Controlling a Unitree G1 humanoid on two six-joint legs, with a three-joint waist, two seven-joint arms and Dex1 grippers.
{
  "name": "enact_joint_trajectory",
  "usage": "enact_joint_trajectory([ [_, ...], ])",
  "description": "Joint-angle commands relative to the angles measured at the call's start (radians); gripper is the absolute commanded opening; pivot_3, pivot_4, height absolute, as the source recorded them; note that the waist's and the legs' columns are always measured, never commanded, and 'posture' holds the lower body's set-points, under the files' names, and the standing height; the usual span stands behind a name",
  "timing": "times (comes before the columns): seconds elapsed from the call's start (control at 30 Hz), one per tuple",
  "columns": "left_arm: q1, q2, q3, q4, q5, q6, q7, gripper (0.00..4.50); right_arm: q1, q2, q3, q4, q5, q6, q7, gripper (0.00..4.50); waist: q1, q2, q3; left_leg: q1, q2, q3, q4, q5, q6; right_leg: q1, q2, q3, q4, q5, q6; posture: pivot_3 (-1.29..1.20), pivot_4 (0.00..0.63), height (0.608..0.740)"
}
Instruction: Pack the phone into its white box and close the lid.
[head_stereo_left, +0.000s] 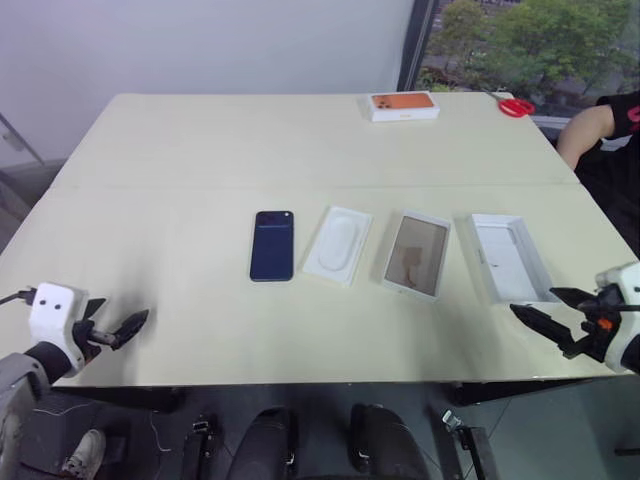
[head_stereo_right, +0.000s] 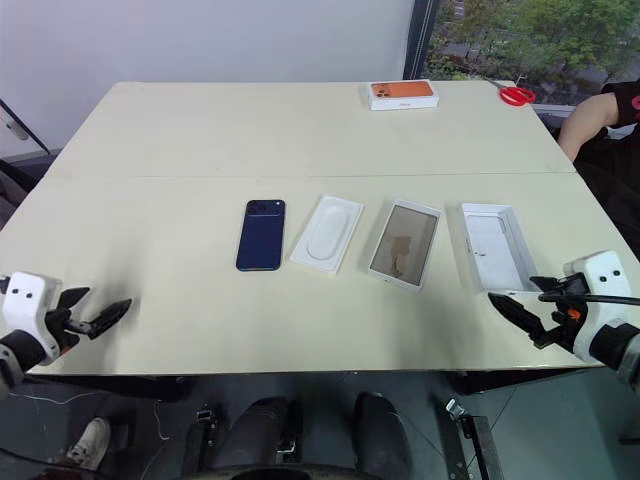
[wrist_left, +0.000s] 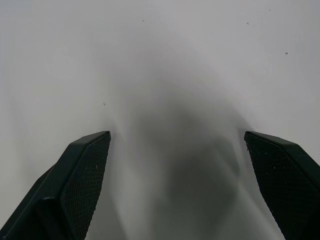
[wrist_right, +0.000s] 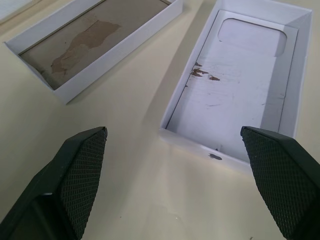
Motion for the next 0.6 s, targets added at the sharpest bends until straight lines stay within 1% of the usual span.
enact_joint_trajectory([
  [0.03, -0.007, 0.017, 0.031, -0.005, 0.002, -0.024, -0.002, 4.5, -0.015, -0.008, -0.015, -0.004, 0.002, -0.019, 0.002, 4.46, 0.0, 0.0, 0.0, 0.0, 0.0, 0.0, 0.0, 0.0, 0.0, 0.0, 0.0, 0.0, 0.0, 0.0, 0.0, 0.0, 0.15, 0.74],
  [0.47, -0.06, 0.008, 0.015, -0.033, -0.017, 0.012, 0.019, 4.5, -0.045, 0.008, 0.017, -0.013, 0.0, -0.024, -0.013, 4.46, 0.0, 0.0, 0.0, 0.0, 0.0, 0.0, 0.0, 0.0, 0.0, 0.0, 0.0, 0.0, 0.0, 0.0, 0.0, 0.0, 0.15, 0.74],
  [0.6, -0.101, -0.006, -0.021, -0.081, -0.042, 0.042, 0.02, 4.5, -0.076, 0.014, 0.043, -0.053, 0.018, -0.018, -0.027, 4.46, 0.0, 0.0, 0.0, 0.0, 0.0, 0.0, 0.0, 0.0, 0.0, 0.0, 0.0, 0.0, 0.0, 0.0, 0.0, 0.0, 0.15, 0.74],
])
